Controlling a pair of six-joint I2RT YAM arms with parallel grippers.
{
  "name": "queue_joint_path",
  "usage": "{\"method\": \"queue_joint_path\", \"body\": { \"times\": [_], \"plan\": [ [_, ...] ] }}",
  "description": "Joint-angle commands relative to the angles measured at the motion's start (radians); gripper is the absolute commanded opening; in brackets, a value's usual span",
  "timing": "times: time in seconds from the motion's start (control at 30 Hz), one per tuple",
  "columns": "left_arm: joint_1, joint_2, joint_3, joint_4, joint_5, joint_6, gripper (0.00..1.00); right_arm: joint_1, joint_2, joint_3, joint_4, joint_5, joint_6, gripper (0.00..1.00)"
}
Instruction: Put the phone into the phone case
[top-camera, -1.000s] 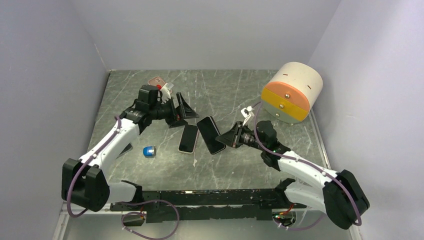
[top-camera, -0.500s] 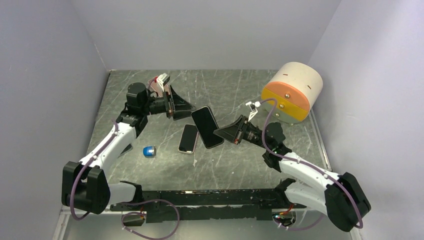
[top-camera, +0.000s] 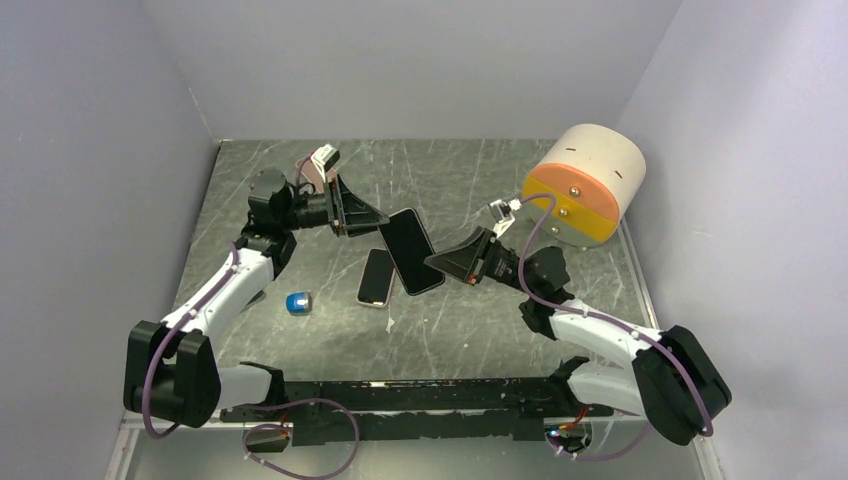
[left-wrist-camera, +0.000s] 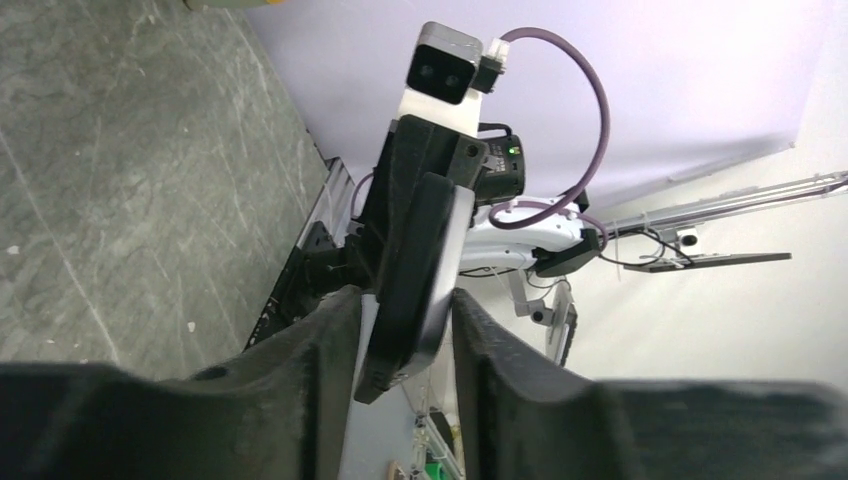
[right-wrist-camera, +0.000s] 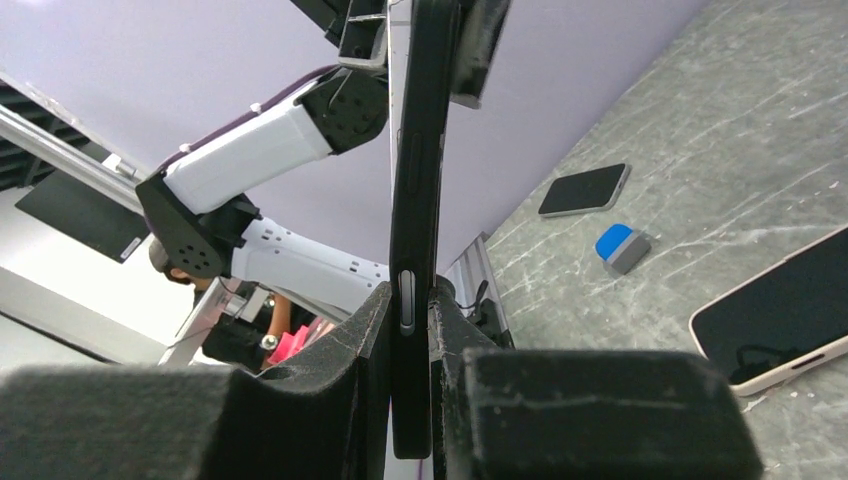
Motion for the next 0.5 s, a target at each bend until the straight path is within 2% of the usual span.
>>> {"method": "queue_joint_path", "body": {
  "times": [0.0,0.1,0.23,0.33,0.47],
  "plan": [
    [0.0,-0.009,-0.006,0.108,0.031,-0.041,0.38,-0.006,-0.002,0.01,0.151,0.004,0.026,0.0],
    [-0.001,-0.001,-0.01,0.139,0.037,-0.063,0.26,-0.006,-0.005,0.006,0.142,0.008,0.025,0.0],
    [-0.001,0.002,-0.014,0.119,0.032,-0.045,0.16,-0.008,-0.011,0.001,0.116,0.014,0.02,0.0],
    [-0.001,-0.002,-0.002,0.042,0.018,0.009,0.1,-0.008,-0.024,0.006,0.066,0.021,-0.002,0.0],
    [-0.001,-0.024,0.046,-0.177,-0.022,0.15,0.03,-0.008,-0.043,0.018,-0.008,0.036,-0.03,0.0]
  ]
}}
